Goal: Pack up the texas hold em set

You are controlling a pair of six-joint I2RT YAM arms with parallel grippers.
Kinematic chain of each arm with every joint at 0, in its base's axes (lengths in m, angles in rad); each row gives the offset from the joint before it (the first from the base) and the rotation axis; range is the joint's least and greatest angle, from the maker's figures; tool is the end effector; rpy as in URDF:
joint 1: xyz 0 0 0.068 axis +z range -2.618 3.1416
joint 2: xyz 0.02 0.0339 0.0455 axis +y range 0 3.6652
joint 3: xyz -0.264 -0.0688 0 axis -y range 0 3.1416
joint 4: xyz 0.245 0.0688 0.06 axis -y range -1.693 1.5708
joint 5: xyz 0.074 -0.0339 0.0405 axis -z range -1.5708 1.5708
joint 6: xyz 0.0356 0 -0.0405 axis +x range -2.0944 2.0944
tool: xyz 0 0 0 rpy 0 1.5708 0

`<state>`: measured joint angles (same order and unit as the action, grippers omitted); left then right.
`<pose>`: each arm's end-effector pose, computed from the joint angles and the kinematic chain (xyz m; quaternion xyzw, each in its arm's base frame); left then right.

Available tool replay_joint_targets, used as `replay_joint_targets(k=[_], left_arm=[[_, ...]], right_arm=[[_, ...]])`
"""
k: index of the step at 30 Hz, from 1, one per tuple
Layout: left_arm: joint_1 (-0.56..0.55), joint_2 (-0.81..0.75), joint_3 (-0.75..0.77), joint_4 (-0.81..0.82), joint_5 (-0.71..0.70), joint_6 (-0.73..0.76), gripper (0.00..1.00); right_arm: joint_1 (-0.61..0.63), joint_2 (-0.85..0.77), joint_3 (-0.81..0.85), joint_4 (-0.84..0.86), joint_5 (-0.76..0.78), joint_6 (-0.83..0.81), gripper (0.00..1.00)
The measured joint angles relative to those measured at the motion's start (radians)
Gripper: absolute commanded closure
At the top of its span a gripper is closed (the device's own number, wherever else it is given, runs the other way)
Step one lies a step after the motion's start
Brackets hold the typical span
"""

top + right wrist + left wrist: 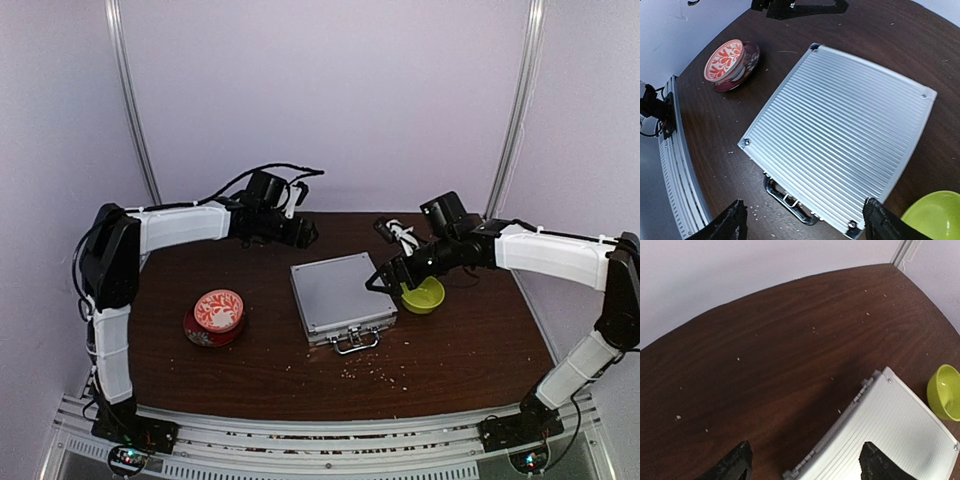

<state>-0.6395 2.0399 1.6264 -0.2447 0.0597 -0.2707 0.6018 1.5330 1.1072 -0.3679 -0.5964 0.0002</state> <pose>0.3794 -0.2849 0.2385 0.1775 0.8797 -0.2177 0.3838 0.2611 0.2036 0.2570 -0.3684 0.8119 0.3670 0.2652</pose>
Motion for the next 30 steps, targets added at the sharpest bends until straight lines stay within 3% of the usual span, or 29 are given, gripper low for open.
replay_joint_targets(k=[5,9,16,21,30], left_arm=[[0.062,0.168,0.195,-0.059,0.085,0.021,0.24],[0.077,0.288,0.308,-0.154,0.183,0.064,0.25],[0.087,0.35,0.367,-0.271,0.34,0.148,0.29],[0.093,0.321,0.314,-0.26,0.379,0.173,0.32],[0.038,0.117,-0.01,-0.199,0.402,0.175,0.33]], right_arm=[[-0.063,-0.053,0.003,-0.012,0.048,-0.032,0.14],[-0.074,-0.105,0.0,-0.029,0.054,-0.075,0.0],[-0.117,-0.135,-0.06,-0.029,0.093,-0.103,0.0],[-0.131,-0.048,-0.06,-0.051,0.088,-0.137,0.01],[-0.131,0.144,-0.034,-0.115,0.065,-0.173,0.11]])
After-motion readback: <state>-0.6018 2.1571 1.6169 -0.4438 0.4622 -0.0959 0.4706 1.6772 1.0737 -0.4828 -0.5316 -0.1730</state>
